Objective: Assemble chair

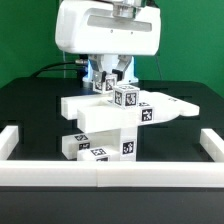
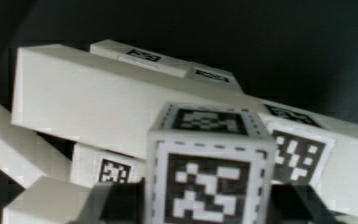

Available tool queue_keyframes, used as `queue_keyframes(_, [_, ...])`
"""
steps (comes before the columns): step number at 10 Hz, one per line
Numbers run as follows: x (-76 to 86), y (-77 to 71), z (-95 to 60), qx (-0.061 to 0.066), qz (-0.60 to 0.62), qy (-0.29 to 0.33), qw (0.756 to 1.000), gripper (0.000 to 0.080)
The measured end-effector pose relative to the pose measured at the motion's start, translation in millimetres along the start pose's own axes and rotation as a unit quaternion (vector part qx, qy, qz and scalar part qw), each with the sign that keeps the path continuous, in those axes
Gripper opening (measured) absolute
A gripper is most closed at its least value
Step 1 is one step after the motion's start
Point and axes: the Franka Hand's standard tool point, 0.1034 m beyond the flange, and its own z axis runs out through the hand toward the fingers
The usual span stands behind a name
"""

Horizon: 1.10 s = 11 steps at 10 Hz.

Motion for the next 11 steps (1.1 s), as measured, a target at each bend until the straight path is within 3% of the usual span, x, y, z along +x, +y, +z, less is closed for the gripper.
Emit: queue_keyframes(11, [-0.4,0.8,1.9,-0.001,0.001,-0.001,1.000,0.0290])
